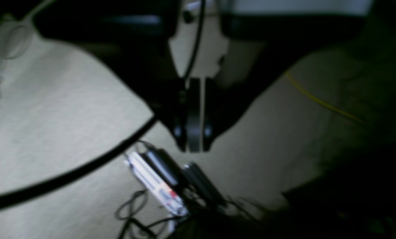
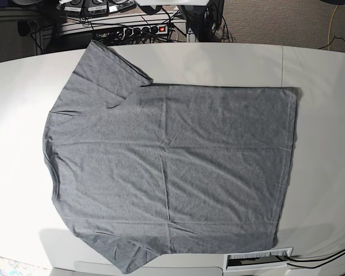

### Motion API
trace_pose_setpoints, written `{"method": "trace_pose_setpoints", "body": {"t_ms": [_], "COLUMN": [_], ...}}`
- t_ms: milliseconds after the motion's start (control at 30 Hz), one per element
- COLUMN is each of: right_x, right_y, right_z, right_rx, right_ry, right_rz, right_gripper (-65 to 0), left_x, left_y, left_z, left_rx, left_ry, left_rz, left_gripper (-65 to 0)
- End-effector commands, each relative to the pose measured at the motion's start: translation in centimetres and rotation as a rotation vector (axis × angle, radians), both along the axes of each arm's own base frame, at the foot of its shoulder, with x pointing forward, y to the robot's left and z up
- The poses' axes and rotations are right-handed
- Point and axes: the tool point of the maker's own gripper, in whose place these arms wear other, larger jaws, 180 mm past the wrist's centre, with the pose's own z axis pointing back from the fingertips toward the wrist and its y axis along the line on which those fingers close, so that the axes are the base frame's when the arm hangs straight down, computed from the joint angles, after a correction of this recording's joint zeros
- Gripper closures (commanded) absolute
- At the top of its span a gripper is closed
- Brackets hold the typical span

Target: Fold the T-shirt properly

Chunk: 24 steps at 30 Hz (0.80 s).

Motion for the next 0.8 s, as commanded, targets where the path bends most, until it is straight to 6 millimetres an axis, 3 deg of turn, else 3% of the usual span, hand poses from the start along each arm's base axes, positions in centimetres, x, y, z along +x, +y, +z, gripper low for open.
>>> {"method": "trace_pose_setpoints", "body": {"t_ms": [0, 333, 767], "right_x": [0.3, 5.0, 8.4], "right_y": [0.2, 1.5, 2.5], "right_z": [0.8, 5.3, 9.0], "right_rx": [-0.004, -0.099, -0.136], "right_ry": [-0.015, -0.160, -0.278], "right_rz": [0.024, 0.135, 0.157], "right_gripper": [0.0, 0.0, 0.0], "left_x": [0.0, 3.5, 10.1], "left_y": [0.0, 1.7, 1.9], "left_z": [0.6, 1.8, 6.2], "left_rx": [0.003, 0.163, 0.334], "left_ry": [-0.020, -0.182, -0.447], "left_rz": [-0.015, -0.151, -0.289], "left_gripper": [0.0, 0.0, 0.0]}}
